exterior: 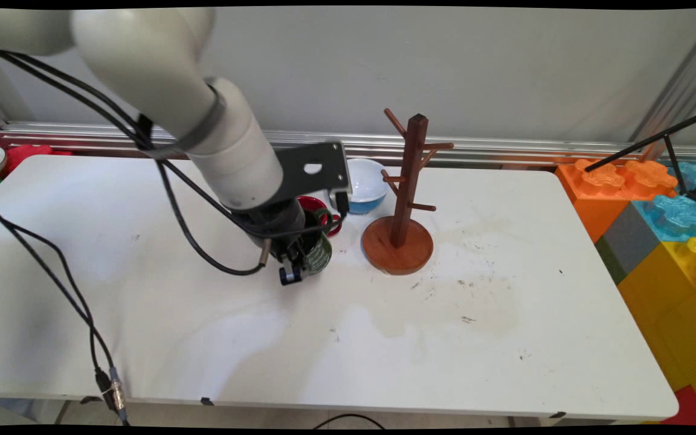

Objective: Place the picked object on the table

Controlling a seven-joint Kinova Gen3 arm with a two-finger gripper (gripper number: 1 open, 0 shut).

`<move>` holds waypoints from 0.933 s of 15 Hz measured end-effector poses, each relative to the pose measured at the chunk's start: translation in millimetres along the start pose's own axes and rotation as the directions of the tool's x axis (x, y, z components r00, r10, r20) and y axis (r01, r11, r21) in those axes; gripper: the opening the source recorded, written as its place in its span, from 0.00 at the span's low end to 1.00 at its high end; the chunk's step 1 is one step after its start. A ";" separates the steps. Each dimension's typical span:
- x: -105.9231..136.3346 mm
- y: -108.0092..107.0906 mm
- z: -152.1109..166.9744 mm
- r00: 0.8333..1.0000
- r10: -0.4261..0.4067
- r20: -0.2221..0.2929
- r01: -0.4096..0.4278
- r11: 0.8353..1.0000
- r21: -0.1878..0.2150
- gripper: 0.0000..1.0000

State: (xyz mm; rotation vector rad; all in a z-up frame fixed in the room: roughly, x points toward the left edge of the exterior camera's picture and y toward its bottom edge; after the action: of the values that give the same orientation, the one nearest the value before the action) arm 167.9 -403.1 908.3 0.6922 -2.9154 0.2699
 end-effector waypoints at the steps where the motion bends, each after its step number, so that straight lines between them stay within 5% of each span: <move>1: 2.7 -0.4 6.3 1.000 -0.002 0.019 0.002 1.000 -0.006 0.00; 14: 35.3 -13.5 88.2 0.992 0.005 0.124 0.005 0.997 -0.082 0.00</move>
State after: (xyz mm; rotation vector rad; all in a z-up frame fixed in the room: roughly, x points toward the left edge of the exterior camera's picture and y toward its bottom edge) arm 135.1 -448.2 830.1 0.7210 -3.0235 0.1093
